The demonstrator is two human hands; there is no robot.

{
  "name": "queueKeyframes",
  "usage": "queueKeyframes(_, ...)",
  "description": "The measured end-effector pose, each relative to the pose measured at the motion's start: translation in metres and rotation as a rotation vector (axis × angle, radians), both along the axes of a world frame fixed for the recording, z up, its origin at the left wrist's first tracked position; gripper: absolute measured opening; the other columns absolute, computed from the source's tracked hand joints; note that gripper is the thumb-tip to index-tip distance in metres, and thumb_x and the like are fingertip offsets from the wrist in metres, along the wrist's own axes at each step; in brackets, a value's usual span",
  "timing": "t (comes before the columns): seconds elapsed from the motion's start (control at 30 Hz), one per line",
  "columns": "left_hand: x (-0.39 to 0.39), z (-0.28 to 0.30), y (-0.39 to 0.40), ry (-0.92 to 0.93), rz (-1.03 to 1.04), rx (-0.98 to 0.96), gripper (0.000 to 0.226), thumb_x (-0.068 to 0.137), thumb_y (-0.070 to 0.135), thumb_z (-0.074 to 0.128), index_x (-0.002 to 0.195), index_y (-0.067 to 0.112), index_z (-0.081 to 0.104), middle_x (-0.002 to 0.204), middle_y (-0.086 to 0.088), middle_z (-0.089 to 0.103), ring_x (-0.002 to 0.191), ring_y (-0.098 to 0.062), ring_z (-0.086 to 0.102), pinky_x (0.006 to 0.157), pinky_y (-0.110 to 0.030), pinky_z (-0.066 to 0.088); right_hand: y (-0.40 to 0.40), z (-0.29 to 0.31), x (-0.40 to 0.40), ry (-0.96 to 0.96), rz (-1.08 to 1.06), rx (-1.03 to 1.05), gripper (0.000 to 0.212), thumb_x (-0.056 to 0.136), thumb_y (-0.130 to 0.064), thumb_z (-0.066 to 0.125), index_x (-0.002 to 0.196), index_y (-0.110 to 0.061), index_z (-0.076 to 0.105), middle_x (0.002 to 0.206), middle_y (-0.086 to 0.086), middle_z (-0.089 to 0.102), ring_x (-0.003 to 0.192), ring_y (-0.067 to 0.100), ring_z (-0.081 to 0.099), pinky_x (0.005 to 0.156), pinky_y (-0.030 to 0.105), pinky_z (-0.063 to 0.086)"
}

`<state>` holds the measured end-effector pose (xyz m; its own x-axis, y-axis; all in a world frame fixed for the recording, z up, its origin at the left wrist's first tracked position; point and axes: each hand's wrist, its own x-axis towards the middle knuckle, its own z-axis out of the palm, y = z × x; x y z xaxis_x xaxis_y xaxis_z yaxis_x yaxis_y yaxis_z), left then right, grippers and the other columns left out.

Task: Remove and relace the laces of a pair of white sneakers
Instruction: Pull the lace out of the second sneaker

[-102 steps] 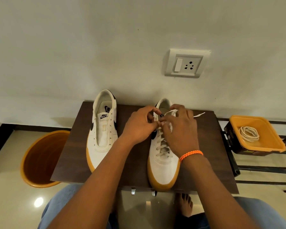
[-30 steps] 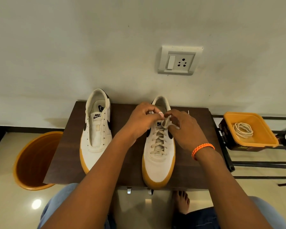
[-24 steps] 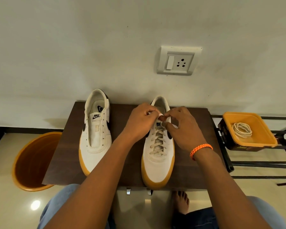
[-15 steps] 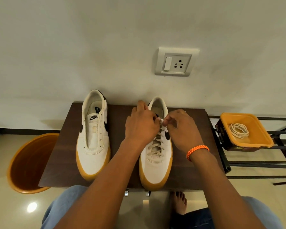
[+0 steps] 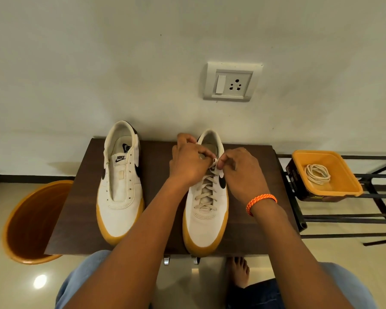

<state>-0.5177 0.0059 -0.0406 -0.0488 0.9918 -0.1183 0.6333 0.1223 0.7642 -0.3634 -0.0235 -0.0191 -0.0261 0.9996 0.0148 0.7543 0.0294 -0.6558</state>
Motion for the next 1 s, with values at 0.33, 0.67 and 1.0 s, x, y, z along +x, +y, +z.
queueKeyframes(0.33,0.008,0.000,-0.002,0.077,-0.117,-0.112,0.028,0.104,0.047,0.061,0.101,0.029,0.081,0.161,0.008,0.016,0.141,-0.026,0.029,0.113,-0.054,0.037,0.000,0.001,-0.001,-0.011,-0.007,-0.008,0.021,0.097,-0.004,0.058,0.088,-0.016,0.072,0.108,-0.005,0.057,0.084,-0.002,0.052,0.075,0.009,0.039)
queueKeyframes(0.67,0.003,0.007,0.000,-0.337,-0.052,-0.193,0.003,0.087,0.017,0.086,0.086,0.018,0.083,0.157,0.007,0.033,0.129,-0.015,0.046,0.113,-0.038,0.044,0.003,-0.001,0.006,-0.034,-0.036,-0.014,0.021,0.096,-0.008,0.060,0.083,-0.022,0.068,0.106,0.001,0.060,0.086,0.013,0.057,0.068,0.017,0.040)
queueKeyframes(1.0,-0.014,0.032,-0.001,-0.823,0.032,-0.169,0.019,0.099,0.034,0.060,0.083,0.025,0.065,0.105,0.000,0.066,0.111,-0.017,0.061,0.097,-0.043,0.045,0.003,0.000,0.005,0.023,0.025,-0.042,0.037,0.096,-0.001,0.054,0.122,-0.024,0.068,0.120,0.001,0.055,0.102,0.019,0.062,0.089,0.031,0.055)
